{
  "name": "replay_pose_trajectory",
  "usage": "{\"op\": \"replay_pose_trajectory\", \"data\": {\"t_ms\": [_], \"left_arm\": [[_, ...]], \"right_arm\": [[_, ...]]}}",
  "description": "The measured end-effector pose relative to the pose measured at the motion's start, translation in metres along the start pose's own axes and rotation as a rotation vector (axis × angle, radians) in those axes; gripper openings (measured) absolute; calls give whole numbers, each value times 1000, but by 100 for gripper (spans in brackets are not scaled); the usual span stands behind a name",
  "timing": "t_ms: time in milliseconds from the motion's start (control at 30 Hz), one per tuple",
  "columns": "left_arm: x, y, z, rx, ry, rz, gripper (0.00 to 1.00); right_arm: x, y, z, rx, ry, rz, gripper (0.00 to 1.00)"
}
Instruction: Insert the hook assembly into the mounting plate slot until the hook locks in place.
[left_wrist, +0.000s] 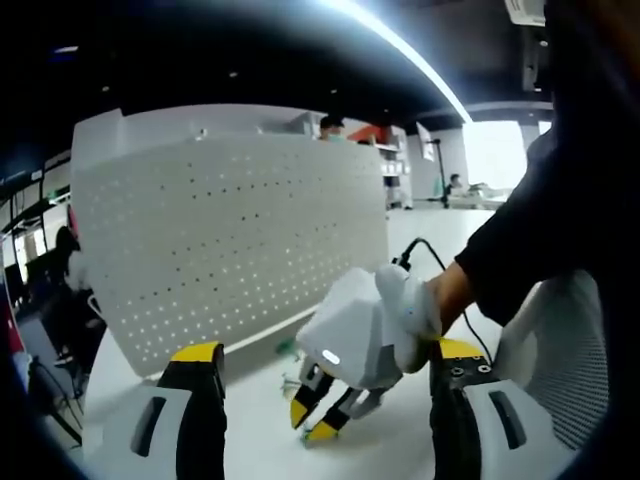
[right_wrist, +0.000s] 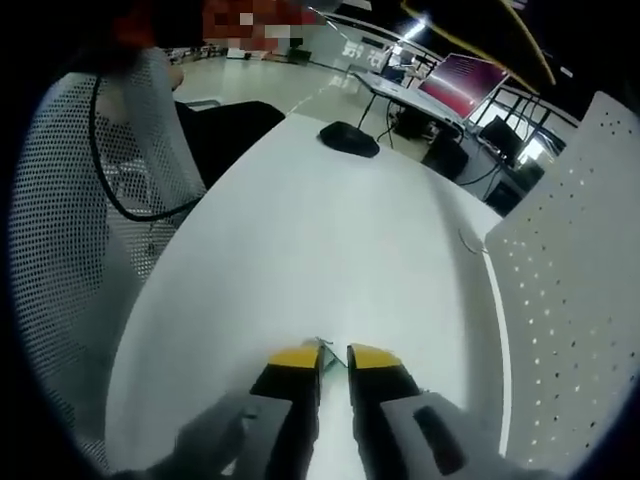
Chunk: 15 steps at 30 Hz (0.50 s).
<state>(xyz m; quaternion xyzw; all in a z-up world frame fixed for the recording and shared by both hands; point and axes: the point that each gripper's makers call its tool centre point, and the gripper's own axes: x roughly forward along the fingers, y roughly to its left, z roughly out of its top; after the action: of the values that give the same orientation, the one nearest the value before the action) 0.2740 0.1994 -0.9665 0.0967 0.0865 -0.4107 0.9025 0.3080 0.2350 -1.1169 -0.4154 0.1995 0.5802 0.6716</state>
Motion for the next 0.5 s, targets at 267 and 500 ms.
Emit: {"op": "replay_pose_trajectory", "data": {"t_ms": [267,500], "left_arm": [[0,0,1,-2,-3,-1,84],[-1,0,2,-6,-8,-1,84]], "right_arm": [[-1,-1,-2,15,10,-4,1],[-1,0,0,18,10,0,2]]}}
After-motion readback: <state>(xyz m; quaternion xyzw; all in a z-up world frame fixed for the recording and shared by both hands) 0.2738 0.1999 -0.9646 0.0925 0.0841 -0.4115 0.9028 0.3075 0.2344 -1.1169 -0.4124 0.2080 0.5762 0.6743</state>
